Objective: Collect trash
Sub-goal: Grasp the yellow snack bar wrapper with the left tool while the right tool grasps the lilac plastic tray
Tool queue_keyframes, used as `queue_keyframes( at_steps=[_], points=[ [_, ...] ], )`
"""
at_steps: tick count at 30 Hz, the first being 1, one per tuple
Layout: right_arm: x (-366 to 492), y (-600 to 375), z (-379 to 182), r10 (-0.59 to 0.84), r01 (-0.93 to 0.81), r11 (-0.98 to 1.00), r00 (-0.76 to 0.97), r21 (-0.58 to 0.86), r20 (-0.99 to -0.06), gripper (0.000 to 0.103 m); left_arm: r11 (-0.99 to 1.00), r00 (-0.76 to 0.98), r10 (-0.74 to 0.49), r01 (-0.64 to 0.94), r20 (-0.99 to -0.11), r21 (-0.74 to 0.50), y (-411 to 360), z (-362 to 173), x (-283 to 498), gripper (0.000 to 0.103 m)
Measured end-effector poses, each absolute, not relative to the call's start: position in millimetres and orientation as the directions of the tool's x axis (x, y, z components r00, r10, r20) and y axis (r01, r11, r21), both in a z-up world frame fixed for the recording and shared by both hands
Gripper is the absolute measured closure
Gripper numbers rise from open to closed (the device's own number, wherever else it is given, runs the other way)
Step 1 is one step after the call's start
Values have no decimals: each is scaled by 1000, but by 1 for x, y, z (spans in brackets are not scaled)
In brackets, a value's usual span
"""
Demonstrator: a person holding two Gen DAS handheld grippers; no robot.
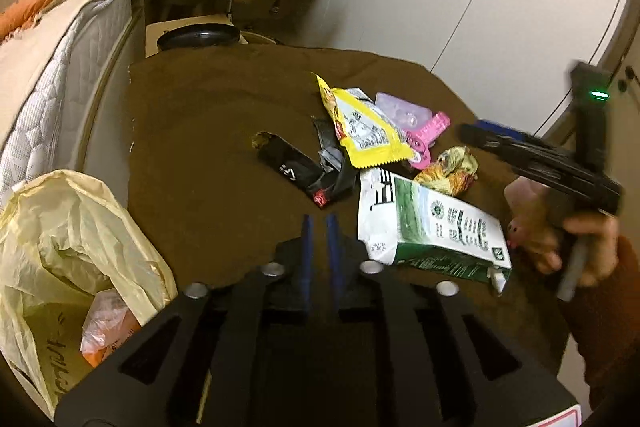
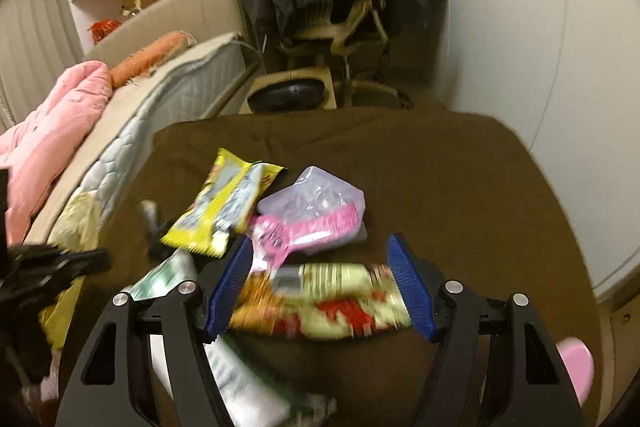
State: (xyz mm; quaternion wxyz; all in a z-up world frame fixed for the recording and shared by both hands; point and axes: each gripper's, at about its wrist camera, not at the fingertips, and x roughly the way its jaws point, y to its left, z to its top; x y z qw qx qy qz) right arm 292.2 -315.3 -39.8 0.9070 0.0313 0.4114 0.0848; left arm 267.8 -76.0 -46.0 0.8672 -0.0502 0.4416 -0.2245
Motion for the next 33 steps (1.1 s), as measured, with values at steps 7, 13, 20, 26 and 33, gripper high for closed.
queue_keyframes(
  at_steps=[7, 13, 20, 26, 33],
  points=[
    [327, -317, -68, 283, -114, 958, 519, 263, -806, 66, 886, 532, -455, 348, -714, -306, -67, -39, 279, 67],
    [293, -322, -47, 310, -148, 949, 573, 277, -758, 99, 880, 547, -468, 362, -694, -308, -79, -34, 293, 62],
    [263, -339, -19, 250, -149, 968, 644, 203, -723, 100, 886, 552, -455, 364, -698, -289, -103, -33, 330, 54],
    [266, -345, -21, 227, -139, 974, 675, 181, -702, 87, 914, 510, -383, 330, -770, -236, -126, -53, 376, 54],
    [279, -338, -20, 206, -156, 978, 658, 136, -724, 53, 901, 467, -411, 336, -783, -273, -133, -57, 379, 79]
  ],
)
